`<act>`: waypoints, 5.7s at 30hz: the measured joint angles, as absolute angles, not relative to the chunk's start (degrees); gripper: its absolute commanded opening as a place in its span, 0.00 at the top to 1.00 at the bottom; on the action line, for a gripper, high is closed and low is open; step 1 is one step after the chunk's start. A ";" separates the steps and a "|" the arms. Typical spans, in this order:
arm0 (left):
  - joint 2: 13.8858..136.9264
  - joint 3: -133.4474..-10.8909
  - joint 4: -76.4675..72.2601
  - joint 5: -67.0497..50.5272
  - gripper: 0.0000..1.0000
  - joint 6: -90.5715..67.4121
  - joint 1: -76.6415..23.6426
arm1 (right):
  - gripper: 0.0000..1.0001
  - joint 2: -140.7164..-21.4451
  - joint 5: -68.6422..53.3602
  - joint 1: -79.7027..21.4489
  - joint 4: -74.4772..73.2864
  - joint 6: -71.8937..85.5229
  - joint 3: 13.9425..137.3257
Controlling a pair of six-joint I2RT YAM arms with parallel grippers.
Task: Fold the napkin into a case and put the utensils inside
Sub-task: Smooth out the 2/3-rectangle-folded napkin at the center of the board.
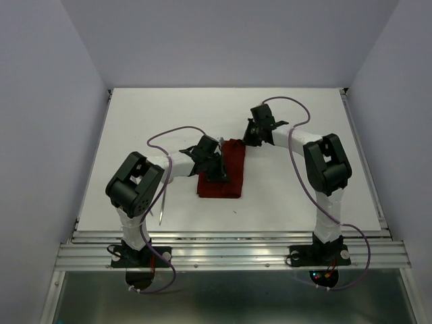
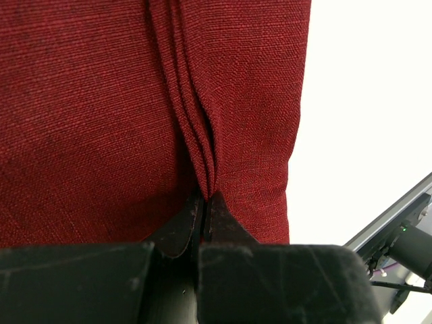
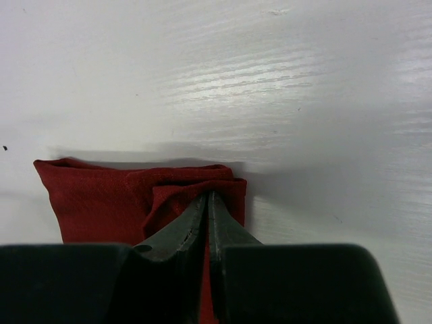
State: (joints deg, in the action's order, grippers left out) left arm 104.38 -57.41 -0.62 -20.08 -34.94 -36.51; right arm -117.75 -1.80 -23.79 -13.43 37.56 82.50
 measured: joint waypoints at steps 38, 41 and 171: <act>102.65 -70.50 10.17 -9.76 1.00 -31.00 -26.89 | 0.94 -123.35 0.38 -25.61 -13.13 38.37 88.14; 106.83 -71.29 10.09 -8.69 1.00 -30.92 -25.50 | 0.94 -123.26 0.47 -25.61 -13.13 38.35 88.09; 126.89 -92.27 10.09 -23.31 0.64 -29.15 -28.77 | 0.81 -121.69 -3.77 -26.50 -17.15 33.98 87.83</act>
